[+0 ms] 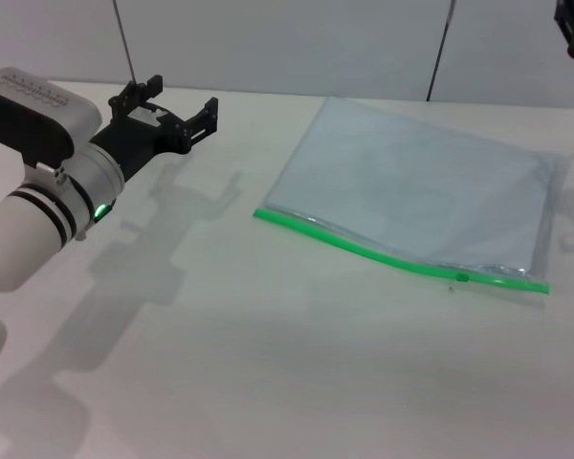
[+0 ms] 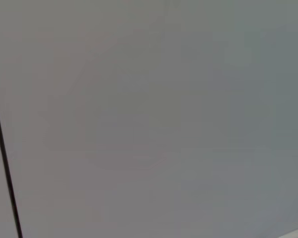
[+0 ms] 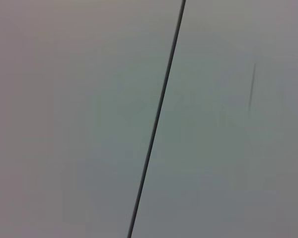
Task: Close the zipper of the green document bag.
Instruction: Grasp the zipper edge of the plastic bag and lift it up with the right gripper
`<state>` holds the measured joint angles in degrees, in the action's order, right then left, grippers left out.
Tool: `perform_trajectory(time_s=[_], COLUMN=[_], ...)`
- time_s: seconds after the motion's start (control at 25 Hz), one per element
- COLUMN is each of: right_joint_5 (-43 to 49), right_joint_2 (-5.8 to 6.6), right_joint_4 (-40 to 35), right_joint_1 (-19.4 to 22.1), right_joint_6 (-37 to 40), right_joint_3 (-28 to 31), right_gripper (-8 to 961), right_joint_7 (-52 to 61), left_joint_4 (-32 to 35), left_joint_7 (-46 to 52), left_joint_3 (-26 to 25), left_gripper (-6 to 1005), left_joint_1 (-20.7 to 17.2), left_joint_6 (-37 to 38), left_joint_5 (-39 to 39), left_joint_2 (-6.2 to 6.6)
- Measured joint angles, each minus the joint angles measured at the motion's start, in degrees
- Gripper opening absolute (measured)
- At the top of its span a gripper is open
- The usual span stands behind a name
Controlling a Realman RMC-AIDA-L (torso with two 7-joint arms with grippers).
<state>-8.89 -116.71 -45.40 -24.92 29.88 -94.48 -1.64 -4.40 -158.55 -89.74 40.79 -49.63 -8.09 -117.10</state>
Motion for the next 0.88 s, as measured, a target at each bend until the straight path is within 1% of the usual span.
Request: perform_trajectory(time_s=[0.28, 0.44, 0.6, 0.68, 0.88], right_joint_5=[0.0, 0.0, 0.0, 0.2, 0.5], right_joint_2=[0.06, 0.07, 0.08, 0.20, 0.45], right_joint_4=[-2.9, -5.7, -9.3, -12.1, -17.6], right_joint_1=[1.2, 3.0, 6.7, 9.6, 15.2], right_joint_6=[-1.7, -1.8, -2.9, -3.3, -4.2], right_joint_3=[-0.5, -3.8, -7.7, -9.5, -13.8], right_gripper=[555, 555, 556, 556, 556], right_joint_7=[-10.0, -15.2, -22.9, -24.3, -28.0], left_joint_4=[0.0, 0.0, 0.0, 0.0, 0.0], left_joint_7=[0.0, 0.0, 0.0, 0.0, 0.0], left_joint_3=[0.0, 0.0, 0.0, 0.0, -0.2], left_gripper=[878, 878, 878, 878, 878], left_joint_1=[-0.1, -0.1, 0.0, 0.0, -0.4], left_joint_6=[0.5, 1.4, 1.5, 1.5, 1.5], left_joint_5=[0.0, 0.1, 0.1, 0.2, 0.3], left_joint_2=[0.00, 0.01, -0.01, -0.01, 0.07])
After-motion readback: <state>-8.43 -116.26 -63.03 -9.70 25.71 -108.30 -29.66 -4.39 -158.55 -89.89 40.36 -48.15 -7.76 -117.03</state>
